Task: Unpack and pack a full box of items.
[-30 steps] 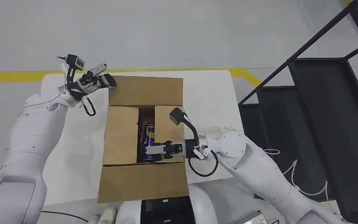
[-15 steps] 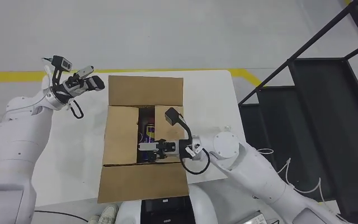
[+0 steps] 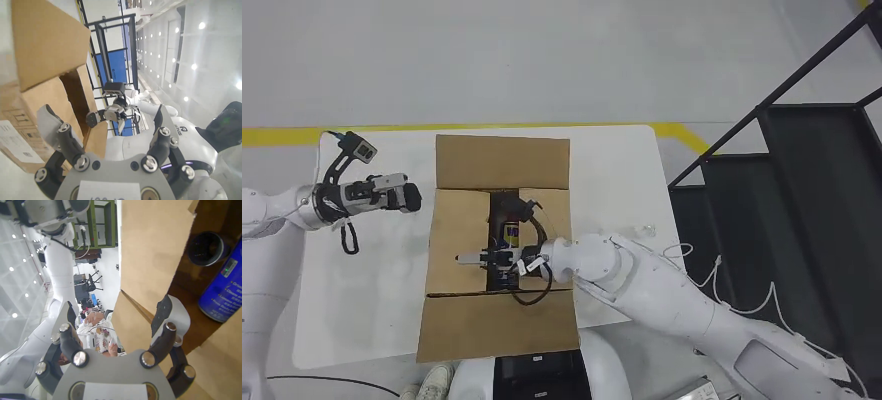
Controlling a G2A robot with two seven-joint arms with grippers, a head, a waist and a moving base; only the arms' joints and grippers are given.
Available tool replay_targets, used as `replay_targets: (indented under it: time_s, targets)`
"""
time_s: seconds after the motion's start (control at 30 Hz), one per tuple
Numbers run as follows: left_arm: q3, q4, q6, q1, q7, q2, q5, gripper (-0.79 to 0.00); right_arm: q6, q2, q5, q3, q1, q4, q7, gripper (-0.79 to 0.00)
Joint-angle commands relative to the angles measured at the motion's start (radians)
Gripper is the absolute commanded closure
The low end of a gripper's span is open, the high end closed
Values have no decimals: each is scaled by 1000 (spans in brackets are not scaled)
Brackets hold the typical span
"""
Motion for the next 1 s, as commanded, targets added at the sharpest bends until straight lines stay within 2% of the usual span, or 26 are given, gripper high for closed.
replay_targets:
  time_s: [0.0,0.1,0.2,0.33,0.43,0.7,0.83,0.97]
  targets:
    - [5,-15,-1,7,2,4,8,-785,32,-10,-31,-19,11,21,-26,-785]
    - [23,-13,-15,-1,16,4,10,-785,66,-27,-34,-40,22,52,-38,-785]
    - [37,-3,-20,-15,21,3,-10,-785,57,-42,-14,-56,30,76,-15,-785]
    - [38,19,-31,-29,32,0,-71,-785,-66,-63,94,-53,28,89,50,-785]
    - [27,32,-42,-32,43,-1,-116,-785,-179,-72,115,-46,32,104,77,-785]
    - [-55,-14,-48,20,49,1,-270,-785,-454,-112,164,-48,30,108,26,-785]
    - [-87,-55,-30,49,31,0,-301,-785,-518,-157,170,-99,68,129,-7,-785]
    - [-104,-79,-14,62,15,-2,-304,-785,-523,-220,158,-170,131,207,-45,-785]
